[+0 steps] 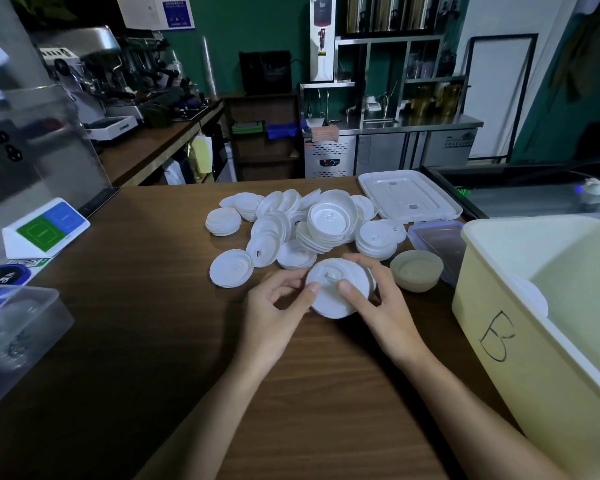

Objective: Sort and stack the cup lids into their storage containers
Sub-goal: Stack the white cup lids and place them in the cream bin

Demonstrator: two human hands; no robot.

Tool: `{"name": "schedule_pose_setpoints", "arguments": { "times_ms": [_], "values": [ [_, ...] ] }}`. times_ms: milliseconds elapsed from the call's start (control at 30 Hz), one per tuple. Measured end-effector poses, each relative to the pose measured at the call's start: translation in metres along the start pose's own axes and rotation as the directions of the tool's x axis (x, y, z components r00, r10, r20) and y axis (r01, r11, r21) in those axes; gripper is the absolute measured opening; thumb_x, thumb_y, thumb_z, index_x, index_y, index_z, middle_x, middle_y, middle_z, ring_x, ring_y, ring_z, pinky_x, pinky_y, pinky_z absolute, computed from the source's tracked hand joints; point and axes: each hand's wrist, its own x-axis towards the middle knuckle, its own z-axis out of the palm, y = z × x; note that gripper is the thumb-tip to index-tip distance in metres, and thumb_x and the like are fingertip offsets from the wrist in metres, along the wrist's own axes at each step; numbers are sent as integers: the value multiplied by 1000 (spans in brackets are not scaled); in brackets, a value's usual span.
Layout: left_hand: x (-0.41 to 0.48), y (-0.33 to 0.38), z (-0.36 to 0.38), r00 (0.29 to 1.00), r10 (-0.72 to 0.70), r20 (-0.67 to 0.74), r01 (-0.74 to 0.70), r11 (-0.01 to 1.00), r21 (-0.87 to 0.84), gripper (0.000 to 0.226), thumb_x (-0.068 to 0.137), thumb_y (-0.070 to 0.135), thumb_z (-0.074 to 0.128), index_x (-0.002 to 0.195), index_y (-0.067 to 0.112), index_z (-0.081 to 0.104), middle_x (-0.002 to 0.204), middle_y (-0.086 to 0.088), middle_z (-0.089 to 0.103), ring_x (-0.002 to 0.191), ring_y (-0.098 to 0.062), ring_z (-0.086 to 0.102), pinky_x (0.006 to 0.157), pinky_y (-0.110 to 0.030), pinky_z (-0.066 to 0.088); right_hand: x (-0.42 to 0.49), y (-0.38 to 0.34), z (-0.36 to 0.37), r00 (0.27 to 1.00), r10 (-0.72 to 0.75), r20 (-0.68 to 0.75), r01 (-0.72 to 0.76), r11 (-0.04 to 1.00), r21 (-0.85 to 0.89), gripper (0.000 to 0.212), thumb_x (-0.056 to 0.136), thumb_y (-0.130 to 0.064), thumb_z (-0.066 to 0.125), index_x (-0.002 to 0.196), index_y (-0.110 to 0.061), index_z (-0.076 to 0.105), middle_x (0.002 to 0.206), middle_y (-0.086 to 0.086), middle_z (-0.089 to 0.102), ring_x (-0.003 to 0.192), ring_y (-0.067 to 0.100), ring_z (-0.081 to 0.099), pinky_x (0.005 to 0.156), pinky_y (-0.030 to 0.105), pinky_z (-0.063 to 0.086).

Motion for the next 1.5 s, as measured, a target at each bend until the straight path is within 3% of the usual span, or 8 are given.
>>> {"name": "schedule_pose_setpoints", "arguments": {
  "times_ms": [133,333,433,567,733,933,1200,1500],
  "values": [
    [1,-5,-2,1000,9,23,-11,995,96,28,82,44,80,108,37,75,111,4,75,105,-16,70,98,-48,57,0,1,1,1000,-9,-14,9,1000,-22,50,80,-51,82,127,-41,67,133,-10,60,125,3,60,103,21,46],
    [0,-1,-5,991,106,85,-125,958,259,19,96,33,73,115,30,72,104,16,72,103,-13,69,90,-33,56,3,6,0,999,-31,-35,30,999,-41,46,82,-44,81,126,-38,69,133,-8,64,122,7,63,100,23,49],
    [9,-2,-19,962,272,5,-243,852,464,17,101,28,65,113,20,74,107,12,71,101,-9,67,90,-21,50,5,7,-1,998,-18,-65,15,999,-36,45,81,-45,81,124,-38,70,132,-7,66,120,7,64,100,26,49],
    [28,-22,-51,960,268,-79,-116,640,760,33,94,2,68,127,8,70,127,-6,68,119,-25,64,102,-34,48,4,7,-1,998,-10,-67,8,1000,-25,44,80,-47,80,123,-40,70,131,-7,66,119,8,64,102,29,50],
    [32,-25,-59,976,182,-118,7,519,855,28,94,-1,65,118,9,74,110,-9,74,99,-37,70,76,-45,55,3,7,0,998,-9,-63,8,1000,-21,44,80,-44,81,122,-41,71,132,-9,65,119,7,64,100,27,49],
    [28,-23,-53,982,189,-8,-88,493,866,21,89,0,68,102,13,78,98,-6,72,88,-38,70,72,-47,57,6,11,-1,997,-7,-82,7,1000,-3,48,78,-51,80,124,-39,71,132,-6,66,120,10,65,105,36,52],
    [19,-13,-46,971,199,132,-231,648,726,25,84,1,80,100,21,77,90,10,67,80,-9,66,72,-31,55,10,17,-3,995,5,-102,-4,1000,13,51,80,-51,81,127,-33,70,132,0,68,122,17,66,110,50,51],
    [17,9,-37,963,250,-95,-191,892,410,33,101,9,63,133,16,70,109,16,67,100,-7,69,86,-20,57,9,15,-2,989,-2,-149,-2,1000,-25,50,77,-57,83,122,-41,71,132,-7,66,125,14,63,109,49,52]
  ]
}}
